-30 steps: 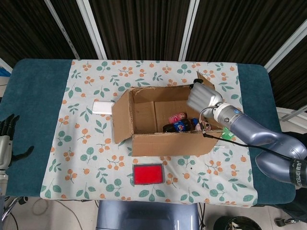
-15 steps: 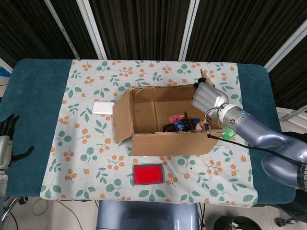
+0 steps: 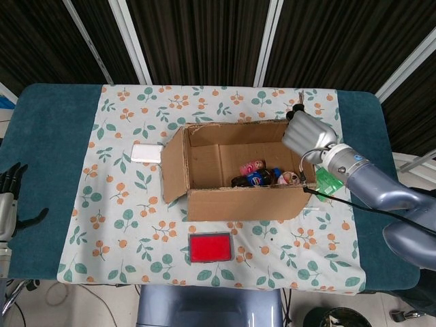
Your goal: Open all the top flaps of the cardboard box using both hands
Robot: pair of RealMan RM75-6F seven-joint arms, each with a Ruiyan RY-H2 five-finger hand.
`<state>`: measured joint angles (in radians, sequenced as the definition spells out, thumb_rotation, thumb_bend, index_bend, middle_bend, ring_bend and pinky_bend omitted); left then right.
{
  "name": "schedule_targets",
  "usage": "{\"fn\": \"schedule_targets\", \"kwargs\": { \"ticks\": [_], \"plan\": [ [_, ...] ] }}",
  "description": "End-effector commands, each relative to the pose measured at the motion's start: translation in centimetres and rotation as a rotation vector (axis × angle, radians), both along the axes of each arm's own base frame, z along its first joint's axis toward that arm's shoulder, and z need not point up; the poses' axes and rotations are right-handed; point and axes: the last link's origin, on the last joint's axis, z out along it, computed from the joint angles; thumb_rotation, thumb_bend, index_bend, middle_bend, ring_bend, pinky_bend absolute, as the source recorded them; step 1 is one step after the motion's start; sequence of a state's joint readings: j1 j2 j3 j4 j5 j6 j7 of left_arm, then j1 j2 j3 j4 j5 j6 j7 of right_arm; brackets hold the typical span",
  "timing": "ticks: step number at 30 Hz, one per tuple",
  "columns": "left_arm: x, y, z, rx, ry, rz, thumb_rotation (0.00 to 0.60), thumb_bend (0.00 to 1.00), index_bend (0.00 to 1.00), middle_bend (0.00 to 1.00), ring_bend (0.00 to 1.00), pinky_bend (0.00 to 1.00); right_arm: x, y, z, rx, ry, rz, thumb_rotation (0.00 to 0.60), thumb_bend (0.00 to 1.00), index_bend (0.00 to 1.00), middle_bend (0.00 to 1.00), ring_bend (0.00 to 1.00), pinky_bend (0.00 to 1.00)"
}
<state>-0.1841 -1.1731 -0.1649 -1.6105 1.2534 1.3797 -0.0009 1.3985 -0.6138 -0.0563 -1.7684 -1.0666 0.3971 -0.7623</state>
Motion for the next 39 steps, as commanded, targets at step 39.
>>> {"fn": "schedule_targets", "kwargs": {
  "ticks": [39],
  "plan": [
    [0.4,-0.7,0.0,-0.025,0.091,-0.033,0.600,0.19,0.00,0.00,0.00,0.00,-11.7,6.9,2.2,-0.389,-0.574,-0.201,0.600,0.41,0.15,0.18,0.15,0.23]
  ]
}}
